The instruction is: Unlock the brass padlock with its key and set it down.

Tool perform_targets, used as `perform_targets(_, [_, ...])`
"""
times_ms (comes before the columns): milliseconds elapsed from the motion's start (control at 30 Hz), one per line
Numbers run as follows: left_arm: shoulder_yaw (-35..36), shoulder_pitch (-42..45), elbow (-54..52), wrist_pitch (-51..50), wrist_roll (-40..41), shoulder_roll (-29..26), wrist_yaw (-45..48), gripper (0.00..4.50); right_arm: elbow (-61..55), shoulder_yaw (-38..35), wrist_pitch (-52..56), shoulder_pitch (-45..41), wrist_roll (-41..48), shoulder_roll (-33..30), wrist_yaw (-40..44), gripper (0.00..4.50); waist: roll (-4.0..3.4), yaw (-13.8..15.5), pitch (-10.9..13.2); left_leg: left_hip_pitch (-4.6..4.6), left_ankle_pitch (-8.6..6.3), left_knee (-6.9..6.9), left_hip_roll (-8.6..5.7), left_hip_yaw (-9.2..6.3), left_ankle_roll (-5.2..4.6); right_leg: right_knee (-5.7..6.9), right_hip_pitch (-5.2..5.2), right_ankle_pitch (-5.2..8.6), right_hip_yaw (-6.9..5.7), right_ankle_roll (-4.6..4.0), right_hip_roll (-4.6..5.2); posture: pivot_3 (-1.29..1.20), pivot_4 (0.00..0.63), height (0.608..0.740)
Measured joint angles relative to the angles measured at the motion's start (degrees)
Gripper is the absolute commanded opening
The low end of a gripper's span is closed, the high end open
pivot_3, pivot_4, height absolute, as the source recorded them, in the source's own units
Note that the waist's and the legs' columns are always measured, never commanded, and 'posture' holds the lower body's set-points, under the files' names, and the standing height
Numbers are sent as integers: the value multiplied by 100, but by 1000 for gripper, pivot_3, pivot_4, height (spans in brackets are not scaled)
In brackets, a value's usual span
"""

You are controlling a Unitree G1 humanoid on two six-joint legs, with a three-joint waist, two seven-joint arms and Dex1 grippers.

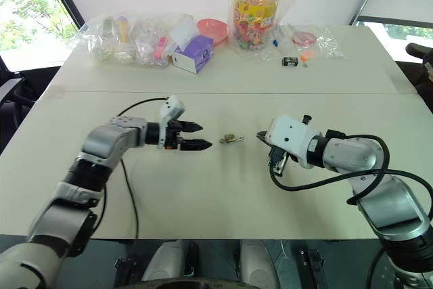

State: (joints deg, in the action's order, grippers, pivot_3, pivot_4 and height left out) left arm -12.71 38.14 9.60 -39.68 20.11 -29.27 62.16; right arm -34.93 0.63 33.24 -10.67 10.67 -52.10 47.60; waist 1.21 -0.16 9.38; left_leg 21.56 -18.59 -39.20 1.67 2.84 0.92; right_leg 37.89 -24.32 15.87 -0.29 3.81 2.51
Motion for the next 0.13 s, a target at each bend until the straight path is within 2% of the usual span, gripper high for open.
perform_targets(133, [23, -83, -450, 4, 214, -245, 415, 4462, 12, -16, -38, 12, 34, -208, 202, 0, 0, 45, 0, -1, -1, -2, -1, 1, -2, -1, 1, 0, 0, 0, -2, 0, 150, 740])
